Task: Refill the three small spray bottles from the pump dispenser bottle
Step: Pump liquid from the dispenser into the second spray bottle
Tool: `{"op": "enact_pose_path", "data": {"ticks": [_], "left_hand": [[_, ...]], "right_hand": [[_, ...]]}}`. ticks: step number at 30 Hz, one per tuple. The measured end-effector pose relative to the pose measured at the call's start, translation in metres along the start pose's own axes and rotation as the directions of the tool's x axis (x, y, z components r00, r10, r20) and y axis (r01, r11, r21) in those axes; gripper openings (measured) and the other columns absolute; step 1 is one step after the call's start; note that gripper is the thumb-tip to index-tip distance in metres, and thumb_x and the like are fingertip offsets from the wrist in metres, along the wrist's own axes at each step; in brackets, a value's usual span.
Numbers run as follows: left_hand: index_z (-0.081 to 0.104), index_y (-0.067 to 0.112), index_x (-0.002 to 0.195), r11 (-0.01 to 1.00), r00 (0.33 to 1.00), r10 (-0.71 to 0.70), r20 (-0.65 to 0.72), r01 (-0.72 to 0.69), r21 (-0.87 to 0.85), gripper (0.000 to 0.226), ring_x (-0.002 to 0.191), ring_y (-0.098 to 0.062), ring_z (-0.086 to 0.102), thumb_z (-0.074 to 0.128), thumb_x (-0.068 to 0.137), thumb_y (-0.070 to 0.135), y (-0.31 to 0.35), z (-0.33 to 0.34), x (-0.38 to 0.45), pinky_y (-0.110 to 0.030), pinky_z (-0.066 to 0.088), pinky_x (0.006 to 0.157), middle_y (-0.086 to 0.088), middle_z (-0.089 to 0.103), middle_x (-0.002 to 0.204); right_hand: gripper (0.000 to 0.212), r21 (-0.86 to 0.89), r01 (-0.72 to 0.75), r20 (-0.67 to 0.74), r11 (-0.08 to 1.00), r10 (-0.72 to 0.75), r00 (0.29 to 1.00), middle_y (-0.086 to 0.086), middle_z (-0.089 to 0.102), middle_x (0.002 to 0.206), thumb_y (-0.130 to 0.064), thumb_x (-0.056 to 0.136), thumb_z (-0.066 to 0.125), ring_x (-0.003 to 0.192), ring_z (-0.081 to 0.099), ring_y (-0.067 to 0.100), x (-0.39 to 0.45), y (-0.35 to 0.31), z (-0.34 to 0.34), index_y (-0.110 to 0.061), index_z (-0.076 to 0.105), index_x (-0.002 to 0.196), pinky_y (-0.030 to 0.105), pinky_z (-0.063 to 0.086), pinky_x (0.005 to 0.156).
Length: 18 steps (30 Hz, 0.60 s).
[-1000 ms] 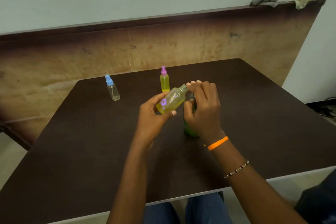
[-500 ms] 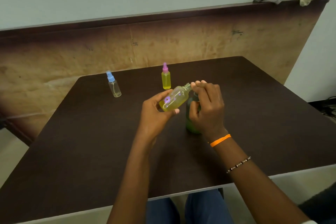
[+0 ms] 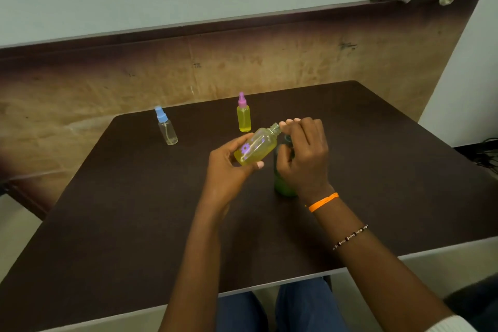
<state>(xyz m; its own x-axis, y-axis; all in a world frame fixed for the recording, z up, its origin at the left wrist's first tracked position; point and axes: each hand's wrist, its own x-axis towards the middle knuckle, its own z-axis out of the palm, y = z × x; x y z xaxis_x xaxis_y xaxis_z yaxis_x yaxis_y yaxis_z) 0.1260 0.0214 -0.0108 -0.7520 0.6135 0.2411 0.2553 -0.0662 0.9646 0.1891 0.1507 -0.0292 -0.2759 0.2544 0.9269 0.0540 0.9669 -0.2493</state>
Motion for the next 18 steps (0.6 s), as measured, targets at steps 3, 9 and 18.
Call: {"op": "enact_pose_path", "data": {"ticks": [3, 9, 18], "left_hand": [[0.06, 0.022, 0.117, 1.0, 1.0, -0.001, -0.004, 0.001, -0.003, 0.06, 0.104, -0.01, 0.064, 0.07, 0.069, -0.013, 0.002, 0.0, 0.001, -0.024, 0.053, 0.087, 0.004, 0.068, 0.109], [0.06, 0.012, 0.122, 1.0, 1.0, -0.014, -0.016, 0.014, 0.0, 0.06, 0.106, -0.011, 0.063, 0.071, 0.069, -0.012, 0.002, -0.001, 0.001, -0.026, 0.052, 0.089, -0.001, 0.067, 0.115], [0.061, 0.014, 0.12, 0.999, 0.999, -0.028, -0.027, 0.027, -0.033, 0.059, 0.103, -0.01, 0.064, 0.069, 0.069, -0.014, 0.0, 0.001, 0.001, -0.021, 0.053, 0.084, 0.001, 0.068, 0.111]], "right_hand": [[0.026, 0.024, -0.009, 0.01, 1.0, 0.008, 1.0, 0.018, 0.055, 0.078, 0.003, 0.067, 0.045, 0.074, 0.044, 0.028, 0.003, -0.001, -0.003, 0.007, 0.063, 0.085, 0.043, 0.044, 0.061], [0.016, 0.028, -0.032, -0.019, 0.999, 0.033, 0.999, 0.017, 0.05, 0.074, 0.002, 0.071, 0.043, 0.07, 0.041, 0.028, 0.012, -0.002, -0.003, 0.003, 0.058, 0.075, 0.039, 0.038, 0.058], [0.014, 0.017, -0.01, -0.039, 1.0, 0.011, 0.999, 0.016, 0.048, 0.072, 0.003, 0.074, 0.042, 0.069, 0.038, 0.026, 0.013, 0.001, 0.003, 0.001, 0.055, 0.07, 0.042, 0.038, 0.056]]}}
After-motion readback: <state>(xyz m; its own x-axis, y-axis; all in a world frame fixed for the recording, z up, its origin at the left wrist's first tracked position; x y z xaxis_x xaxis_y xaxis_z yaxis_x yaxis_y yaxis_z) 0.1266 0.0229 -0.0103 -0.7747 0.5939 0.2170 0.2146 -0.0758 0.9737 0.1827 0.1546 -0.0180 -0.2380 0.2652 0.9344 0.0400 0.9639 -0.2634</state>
